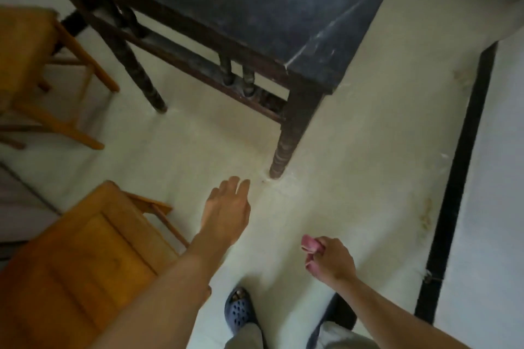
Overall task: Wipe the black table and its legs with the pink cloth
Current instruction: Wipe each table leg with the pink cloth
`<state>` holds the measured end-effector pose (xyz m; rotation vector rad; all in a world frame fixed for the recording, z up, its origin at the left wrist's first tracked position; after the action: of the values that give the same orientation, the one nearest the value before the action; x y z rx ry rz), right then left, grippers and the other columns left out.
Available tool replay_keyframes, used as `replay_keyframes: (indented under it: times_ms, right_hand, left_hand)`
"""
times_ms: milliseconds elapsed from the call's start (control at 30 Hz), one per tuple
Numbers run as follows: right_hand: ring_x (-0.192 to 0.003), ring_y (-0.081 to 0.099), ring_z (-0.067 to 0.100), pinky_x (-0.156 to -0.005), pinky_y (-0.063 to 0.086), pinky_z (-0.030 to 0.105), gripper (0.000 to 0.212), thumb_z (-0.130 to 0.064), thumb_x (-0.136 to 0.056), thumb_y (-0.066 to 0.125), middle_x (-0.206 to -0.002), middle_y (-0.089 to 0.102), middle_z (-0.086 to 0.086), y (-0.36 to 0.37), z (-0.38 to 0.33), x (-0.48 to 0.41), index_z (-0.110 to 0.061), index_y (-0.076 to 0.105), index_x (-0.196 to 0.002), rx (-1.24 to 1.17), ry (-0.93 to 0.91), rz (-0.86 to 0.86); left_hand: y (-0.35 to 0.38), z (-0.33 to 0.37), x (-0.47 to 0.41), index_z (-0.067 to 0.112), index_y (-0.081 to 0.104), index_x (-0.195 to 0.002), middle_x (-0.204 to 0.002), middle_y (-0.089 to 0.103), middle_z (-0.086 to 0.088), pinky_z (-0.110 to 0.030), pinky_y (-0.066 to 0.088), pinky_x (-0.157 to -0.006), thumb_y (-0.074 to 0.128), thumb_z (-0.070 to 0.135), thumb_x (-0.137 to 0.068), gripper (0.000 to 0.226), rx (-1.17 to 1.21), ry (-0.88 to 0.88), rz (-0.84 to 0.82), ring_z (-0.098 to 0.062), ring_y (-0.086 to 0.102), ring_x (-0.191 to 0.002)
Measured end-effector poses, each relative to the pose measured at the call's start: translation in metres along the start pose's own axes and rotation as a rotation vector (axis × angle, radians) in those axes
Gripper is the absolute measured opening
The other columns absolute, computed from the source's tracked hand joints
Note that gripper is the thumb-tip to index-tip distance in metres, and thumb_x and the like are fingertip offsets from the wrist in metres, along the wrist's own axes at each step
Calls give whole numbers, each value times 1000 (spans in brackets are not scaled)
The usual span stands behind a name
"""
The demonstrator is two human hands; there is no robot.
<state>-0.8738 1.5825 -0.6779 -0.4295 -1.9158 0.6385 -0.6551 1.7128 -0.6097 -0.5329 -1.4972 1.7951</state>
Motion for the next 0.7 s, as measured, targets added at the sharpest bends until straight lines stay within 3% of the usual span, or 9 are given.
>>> replay_keyframes:
  times_ms: [133,300,367,433,500,567,700]
  right_hand:
    - [-66,67,5,-71,55,29,20,-16,-80,51,-71,70,-10,-50,-74,71,-28,68,-80,43,-57,-6]
    - [-76,66,11,-67,53,26,18,-21,-71,58,-87,69,-6,-114,-175,132,-27,69,-85,154,-150,25]
    - [-71,65,9,-60,49,21,8,-20,-73,63,-82,68,-6,-135,-214,152,-27,64,-77,204,-203,32]
    - [-67,62,7,-59,45,18,10,-20,-81,65,-74,64,-10,-154,-254,166,-28,62,-75,235,-291,56]
    - [-71,63,8,-69,51,21,4,-24,-90,63,-80,62,-7,-170,-288,172,-24,66,-90,282,-384,81]
    - [-74,64,6,-75,54,22,16,-27,-95,57,-89,62,-5,-181,-316,172,-17,66,-103,296,-464,82]
    - [-84,60,7,-80,51,18,24,-29,-97,55,-114,56,-1,-196,-375,168,-19,61,-118,406,-656,82]
  left_hand:
    - [-89,-12,51,9,68,-104,-93,65,-9,-36,53,-56,78,10,-61,44,27,-69,-37,-26,63,-72]
    - [-182,-27,84,15,68,-101,-86,62,0,-29,52,-60,76,16,-67,35,24,-108,-71,-17,60,-74]
    - [-217,-33,87,15,64,-113,-99,62,0,-30,52,-73,65,17,-79,33,49,-157,-69,-17,60,-87]
    - [-248,-39,84,16,53,-126,-115,58,-1,-30,47,-88,48,18,-93,34,36,-175,-43,-17,54,-103]
    - [-272,-49,81,18,48,-129,-119,54,0,-29,44,-91,40,21,-96,33,19,-203,-5,-16,51,-108]
    - [-291,-64,77,18,49,-127,-117,54,0,-28,44,-87,40,22,-96,32,30,-255,22,-17,52,-105]
    - [-321,-98,54,20,49,-127,-120,54,1,-28,42,-88,41,23,-96,33,31,-390,35,-16,51,-106]
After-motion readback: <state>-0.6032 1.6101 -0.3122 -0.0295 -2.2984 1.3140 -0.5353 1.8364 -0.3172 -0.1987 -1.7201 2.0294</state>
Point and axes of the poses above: each hand's wrist, its own x-axis away from the middle knuckle, its own y-axis out of the palm, z = x × y, the point moved 6 cm from there along -x, towards the middle knuckle
